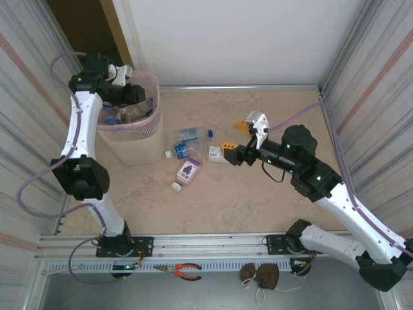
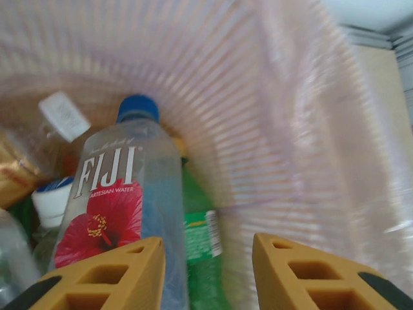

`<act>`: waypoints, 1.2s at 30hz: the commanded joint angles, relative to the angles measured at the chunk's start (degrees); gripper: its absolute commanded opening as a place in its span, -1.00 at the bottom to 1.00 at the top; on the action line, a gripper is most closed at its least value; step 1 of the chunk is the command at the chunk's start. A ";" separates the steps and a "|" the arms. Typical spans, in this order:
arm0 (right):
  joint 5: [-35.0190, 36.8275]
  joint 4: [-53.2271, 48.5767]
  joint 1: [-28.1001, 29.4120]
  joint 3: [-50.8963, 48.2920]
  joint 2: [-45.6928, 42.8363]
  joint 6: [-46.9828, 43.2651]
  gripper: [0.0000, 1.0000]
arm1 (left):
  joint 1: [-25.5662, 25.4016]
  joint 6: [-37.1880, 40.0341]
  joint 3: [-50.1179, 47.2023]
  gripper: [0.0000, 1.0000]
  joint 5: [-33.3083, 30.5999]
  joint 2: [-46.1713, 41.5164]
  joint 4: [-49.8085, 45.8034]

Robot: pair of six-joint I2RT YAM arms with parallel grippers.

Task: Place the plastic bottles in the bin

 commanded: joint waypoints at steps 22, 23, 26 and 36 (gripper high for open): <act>8.74 -14.06 -9.25 8.00 9.51 18.40 0.54 | 2.25 -1.57 -3.67 0.02 0.23 -12.24 1.92; 9.04 -15.16 -9.75 8.48 10.38 19.04 0.54 | 2.29 -1.74 -4.13 0.03 0.36 -13.14 2.16; 9.86 -17.94 -11.29 9.32 12.56 21.50 0.58 | 2.40 -2.19 -5.97 0.03 1.02 -15.52 2.97; 12.17 -26.66 -17.03 10.82 21.64 30.60 0.56 | 2.35 -4.21 -11.77 0.05 3.41 -22.04 5.91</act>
